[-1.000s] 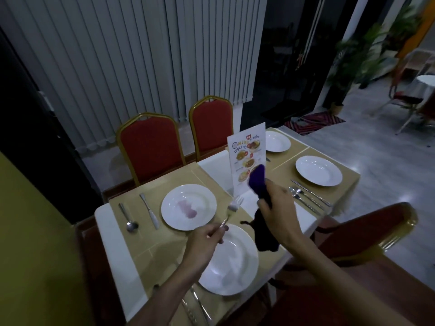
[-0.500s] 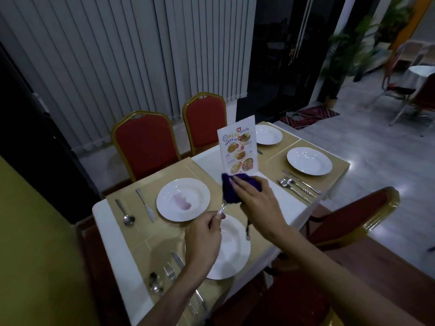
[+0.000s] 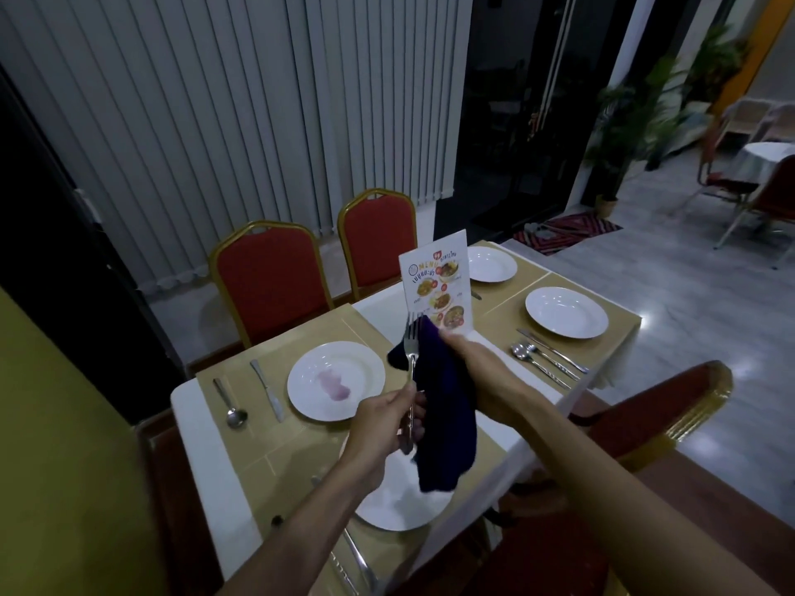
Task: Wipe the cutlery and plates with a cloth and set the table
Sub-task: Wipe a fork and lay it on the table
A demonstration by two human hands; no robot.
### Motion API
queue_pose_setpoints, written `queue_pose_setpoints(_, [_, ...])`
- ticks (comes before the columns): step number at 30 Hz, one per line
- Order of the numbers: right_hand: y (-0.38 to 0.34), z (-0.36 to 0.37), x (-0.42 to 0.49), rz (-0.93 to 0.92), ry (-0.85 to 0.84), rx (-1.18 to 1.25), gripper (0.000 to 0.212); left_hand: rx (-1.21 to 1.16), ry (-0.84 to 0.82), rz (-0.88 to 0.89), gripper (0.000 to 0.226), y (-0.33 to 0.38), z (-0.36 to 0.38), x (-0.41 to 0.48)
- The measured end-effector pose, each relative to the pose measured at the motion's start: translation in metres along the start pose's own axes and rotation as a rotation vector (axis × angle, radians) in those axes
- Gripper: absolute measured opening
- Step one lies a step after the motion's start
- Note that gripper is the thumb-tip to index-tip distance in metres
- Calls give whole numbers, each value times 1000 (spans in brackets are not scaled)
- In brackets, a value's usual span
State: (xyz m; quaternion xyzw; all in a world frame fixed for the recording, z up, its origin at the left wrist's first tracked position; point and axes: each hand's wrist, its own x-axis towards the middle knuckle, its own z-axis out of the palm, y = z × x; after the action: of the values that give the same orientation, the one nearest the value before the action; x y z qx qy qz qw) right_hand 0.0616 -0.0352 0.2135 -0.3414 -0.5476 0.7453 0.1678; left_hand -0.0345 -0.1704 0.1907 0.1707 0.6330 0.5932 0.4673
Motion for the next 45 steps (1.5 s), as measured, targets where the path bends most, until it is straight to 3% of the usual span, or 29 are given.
queue_pose_setpoints(3, [10,8,2,-33,-76,-65,31,-22,-34,-116,39,1,-6,8])
queue_pose_setpoints(6, [18,13,3,-41,-20,-206,33,-11,-81,-127,36,-2,-18,11])
queue_pose_setpoints(11, [23,24,13,-62,32,-309,33,-71,187,119,17,11,-35,31])
queue_pose_setpoints(14, [26,38,24,-63,-12,-442,36,6,249,107,9,22,-40,48])
queue_pose_setpoints(18, [43,52,30,-17,-80,-495,32,-224,499,43,13,43,-63,76])
queue_pose_setpoints(24, [58,87,65,-8,-82,-556,27,-271,441,-101,16,28,-94,104])
queue_pose_setpoints(29, [77,112,103,21,-118,-717,24,-502,513,-57,24,47,-136,138])
queue_pose_setpoints(31, [88,119,125,33,-99,-766,23,-372,493,52,24,51,-170,161])
queue_pose_setpoints(33, [91,121,144,27,-35,-770,20,-49,368,199,21,47,-207,182])
queue_pose_setpoints(37, [82,134,190,16,27,-777,19,873,133,331,17,22,-293,238])
queue_pose_setpoints(39, [77,143,209,12,45,-792,18,1393,77,280,14,5,-325,265])
queue_pose_setpoints(40, [77,148,217,14,51,-795,18,1520,14,245,11,-1,-334,275])
queue_pose_setpoints(43, [79,160,236,14,57,-802,18,1575,-152,83,12,-20,-344,302])
queue_pose_setpoints(45, [85,169,251,12,44,-815,18,1405,-105,12,37,-31,-352,314])
